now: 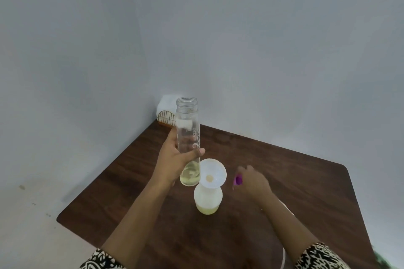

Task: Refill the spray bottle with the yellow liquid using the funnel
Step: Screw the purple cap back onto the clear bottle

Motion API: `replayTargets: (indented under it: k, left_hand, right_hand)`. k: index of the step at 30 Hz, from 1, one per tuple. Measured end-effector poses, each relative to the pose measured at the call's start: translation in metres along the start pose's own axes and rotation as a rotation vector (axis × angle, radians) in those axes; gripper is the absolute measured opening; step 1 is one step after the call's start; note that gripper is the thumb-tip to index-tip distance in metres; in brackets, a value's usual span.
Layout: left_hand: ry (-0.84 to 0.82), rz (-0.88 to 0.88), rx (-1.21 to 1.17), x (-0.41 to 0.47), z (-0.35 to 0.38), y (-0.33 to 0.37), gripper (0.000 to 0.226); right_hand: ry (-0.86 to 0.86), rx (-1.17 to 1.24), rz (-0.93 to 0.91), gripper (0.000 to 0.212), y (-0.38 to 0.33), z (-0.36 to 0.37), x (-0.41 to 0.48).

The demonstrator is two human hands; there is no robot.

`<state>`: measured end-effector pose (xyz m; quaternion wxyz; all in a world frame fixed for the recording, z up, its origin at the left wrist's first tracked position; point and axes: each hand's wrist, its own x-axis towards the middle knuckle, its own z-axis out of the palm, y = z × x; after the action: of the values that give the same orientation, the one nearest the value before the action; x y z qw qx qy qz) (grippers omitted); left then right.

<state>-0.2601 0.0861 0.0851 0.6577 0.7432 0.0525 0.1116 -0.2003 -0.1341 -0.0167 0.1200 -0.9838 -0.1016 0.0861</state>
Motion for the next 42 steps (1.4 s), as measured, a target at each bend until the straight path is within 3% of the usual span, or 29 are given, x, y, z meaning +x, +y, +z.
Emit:
replayTargets:
  k: [3, 8, 11, 14, 23, 29, 32, 37, 42]
  left_hand:
    - [-0.005, 0.006, -0.004, 0.000, -0.002, -0.001, 0.060]
    - [-0.006, 0.008, 0.003, 0.002, -0.004, 0.000, 0.066]
    - [-0.012, 0.007, 0.017, 0.002, -0.004, 0.001, 0.068]
    - [-0.019, -0.002, 0.005, 0.001, -0.007, 0.004, 0.071]
    - [-0.070, -0.038, -0.111, 0.003, -0.025, 0.014, 0.074]
    - [-0.092, -0.070, -0.170, 0.001, -0.037, 0.015, 0.062]
    - [-0.104, -0.091, -0.168, 0.000, -0.042, 0.017, 0.057]
    - [-0.102, -0.110, -0.123, -0.005, -0.043, 0.011, 0.054]
    - [-0.228, -0.118, -0.225, -0.014, -0.042, 0.013, 0.059]
  right_hand:
    - [0.146, 0.269, -0.045, 0.035, -0.027, -0.068, 0.005]
    - [0.145, 1.112, -0.309, 0.028, -0.088, -0.164, -0.005]
    - [0.108, 1.308, -0.527, 0.034, -0.122, -0.188, -0.008]
    - [0.103, 1.386, -0.615, 0.036, -0.145, -0.197, -0.006]
    - [-0.080, 1.380, -0.670, 0.040, -0.165, -0.186, 0.005]
    - [-0.106, 1.323, -0.694, 0.024, -0.164, -0.182, 0.012]
    - [-0.160, 1.193, -0.692, 0.030, -0.164, -0.183, 0.011]
    - [-0.207, 0.722, -0.684, 0.041, -0.159, -0.200, 0.016]
    - [-0.426, 0.640, -0.773, 0.041, -0.152, -0.219, 0.020]
